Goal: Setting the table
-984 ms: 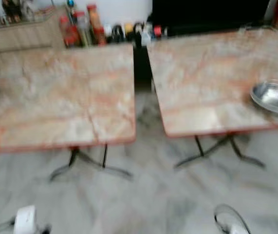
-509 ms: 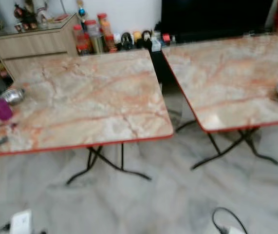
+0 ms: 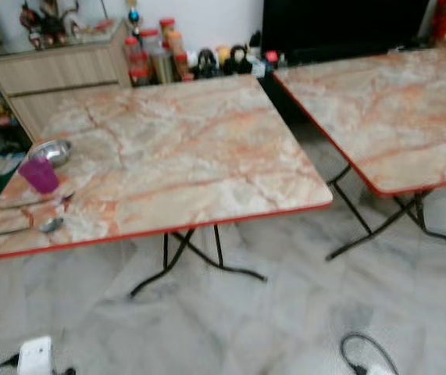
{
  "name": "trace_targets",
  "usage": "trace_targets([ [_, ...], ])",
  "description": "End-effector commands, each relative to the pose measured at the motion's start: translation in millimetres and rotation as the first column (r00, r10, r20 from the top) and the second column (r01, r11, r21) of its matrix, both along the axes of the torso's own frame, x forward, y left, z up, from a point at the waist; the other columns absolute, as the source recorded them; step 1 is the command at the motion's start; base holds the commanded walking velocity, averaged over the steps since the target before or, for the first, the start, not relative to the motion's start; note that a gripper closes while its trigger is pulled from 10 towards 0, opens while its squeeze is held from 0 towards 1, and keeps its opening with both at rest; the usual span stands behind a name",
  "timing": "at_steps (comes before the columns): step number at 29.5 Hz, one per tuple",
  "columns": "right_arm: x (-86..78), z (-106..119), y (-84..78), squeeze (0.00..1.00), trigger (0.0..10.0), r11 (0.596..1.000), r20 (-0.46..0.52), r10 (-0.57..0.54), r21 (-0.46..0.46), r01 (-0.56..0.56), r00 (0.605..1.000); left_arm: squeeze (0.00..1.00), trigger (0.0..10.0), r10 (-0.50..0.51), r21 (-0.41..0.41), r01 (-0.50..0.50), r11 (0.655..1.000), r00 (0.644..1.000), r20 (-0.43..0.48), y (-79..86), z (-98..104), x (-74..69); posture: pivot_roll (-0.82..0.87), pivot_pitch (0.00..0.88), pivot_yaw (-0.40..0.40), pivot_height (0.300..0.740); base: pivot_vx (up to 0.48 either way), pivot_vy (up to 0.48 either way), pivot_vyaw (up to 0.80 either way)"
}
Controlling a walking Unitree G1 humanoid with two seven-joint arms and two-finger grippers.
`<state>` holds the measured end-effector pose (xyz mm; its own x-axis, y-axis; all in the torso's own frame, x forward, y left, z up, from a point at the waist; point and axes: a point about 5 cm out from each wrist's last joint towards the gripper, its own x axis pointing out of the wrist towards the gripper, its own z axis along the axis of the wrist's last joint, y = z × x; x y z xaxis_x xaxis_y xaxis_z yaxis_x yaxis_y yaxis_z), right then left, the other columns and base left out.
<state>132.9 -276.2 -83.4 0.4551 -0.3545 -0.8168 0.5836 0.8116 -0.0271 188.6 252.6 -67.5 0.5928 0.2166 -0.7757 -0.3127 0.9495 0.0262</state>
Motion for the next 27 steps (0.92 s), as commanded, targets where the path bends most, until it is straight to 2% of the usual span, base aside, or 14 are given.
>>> trace_targets([
  [1, 4.3, -0.7, 6.1, 0.0, 10.0, 1.0, 0.011, -0.001, 0.018, 0.001, 1.0, 0.0, 10.0, 0.015, 0.023, -0.014, 1.0, 1.0, -0.011, 9.0, 1.5, -2.5, 0.01, 0.06, 0.067, 0.74, 0.0, 0.48, 0.0],
  [27, 6.2, 0.2, 5.6, 0.0, 10.0, 1.0, 0.014, 0.005, 0.018, -0.006, 1.0, 0.0, 10.0, 0.023, 0.021, -0.023, 1.0, 1.0, -0.006, 8.1, 1.9, -1.0, 0.02, 0.066, 0.067, 0.74, 0.0, 0.48, 0.0],
])
